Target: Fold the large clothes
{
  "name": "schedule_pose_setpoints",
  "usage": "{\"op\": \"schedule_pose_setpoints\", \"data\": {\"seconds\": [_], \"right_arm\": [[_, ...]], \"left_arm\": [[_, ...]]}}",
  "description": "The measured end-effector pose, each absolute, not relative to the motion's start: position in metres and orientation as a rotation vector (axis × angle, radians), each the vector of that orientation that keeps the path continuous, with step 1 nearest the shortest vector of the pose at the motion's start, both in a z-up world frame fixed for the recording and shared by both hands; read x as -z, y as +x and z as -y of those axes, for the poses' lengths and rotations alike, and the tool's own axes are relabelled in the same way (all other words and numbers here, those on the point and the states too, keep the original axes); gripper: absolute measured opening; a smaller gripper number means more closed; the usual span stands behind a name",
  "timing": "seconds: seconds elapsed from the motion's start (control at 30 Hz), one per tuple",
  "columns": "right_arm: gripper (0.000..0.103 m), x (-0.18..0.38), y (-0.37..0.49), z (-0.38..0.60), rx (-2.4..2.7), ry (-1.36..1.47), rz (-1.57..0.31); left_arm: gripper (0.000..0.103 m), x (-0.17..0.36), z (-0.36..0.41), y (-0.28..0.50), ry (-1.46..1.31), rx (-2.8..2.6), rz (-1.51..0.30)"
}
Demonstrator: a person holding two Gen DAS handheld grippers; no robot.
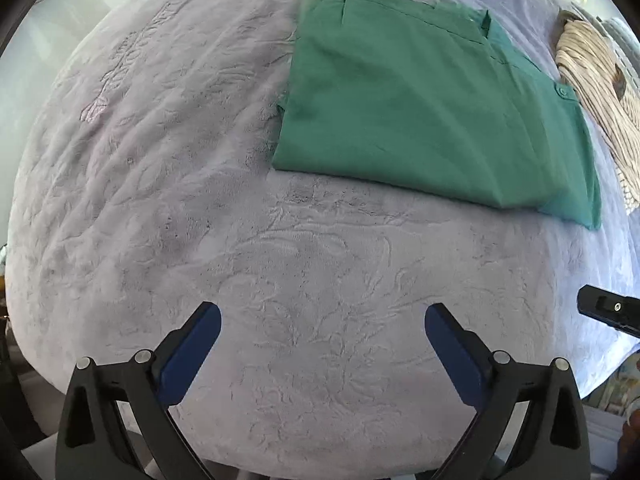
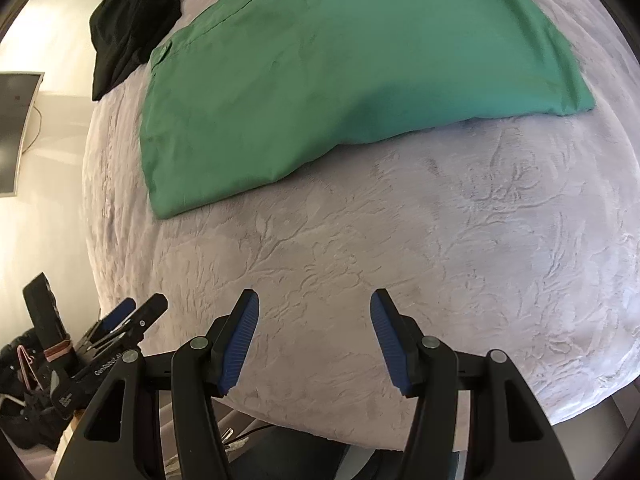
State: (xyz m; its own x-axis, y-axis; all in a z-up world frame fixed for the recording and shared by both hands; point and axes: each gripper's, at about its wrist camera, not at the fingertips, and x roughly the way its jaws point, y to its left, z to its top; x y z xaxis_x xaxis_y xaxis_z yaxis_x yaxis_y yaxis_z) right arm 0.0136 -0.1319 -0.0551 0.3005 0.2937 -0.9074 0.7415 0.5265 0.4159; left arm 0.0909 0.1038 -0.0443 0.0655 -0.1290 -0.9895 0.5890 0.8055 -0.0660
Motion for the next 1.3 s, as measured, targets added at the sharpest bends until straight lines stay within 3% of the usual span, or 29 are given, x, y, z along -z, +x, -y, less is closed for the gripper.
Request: {"op": "schedule_pose_setpoints", "data": {"seconds": [0.1, 0.2, 0.3, 0.4, 1.3], "right_arm": [[0.063, 0.056, 0.018, 0.128, 0.376, 1.027, -1.291], [0.078, 0.052, 0.022, 0.123, 0.366, 1.009, -1.275], [0.081, 0.047, 0.029, 0.118, 0.363, 0.971, -1.25], [0.102, 0.043, 0.034, 0.111, 0.354, 0.94, -1.223], [0.103, 0.109, 0.045, 0.085, 0.34, 1.201, -1.344]], "left_arm": [[0.102, 0.044, -0.106, 0.095, 0.408, 0.547, -1.407], [0.102, 0.046, -0.107, 0.1, 0.404, 0.547, -1.408], [0.102, 0.052, -0.109, 0.105, 0.423, 0.546, -1.409], [0.102, 0.056, -0.112, 0.109, 0.414, 0.561, -1.426], [0.102, 0.088, -0.13, 0.15, 0.376, 0.579, -1.479]]}}
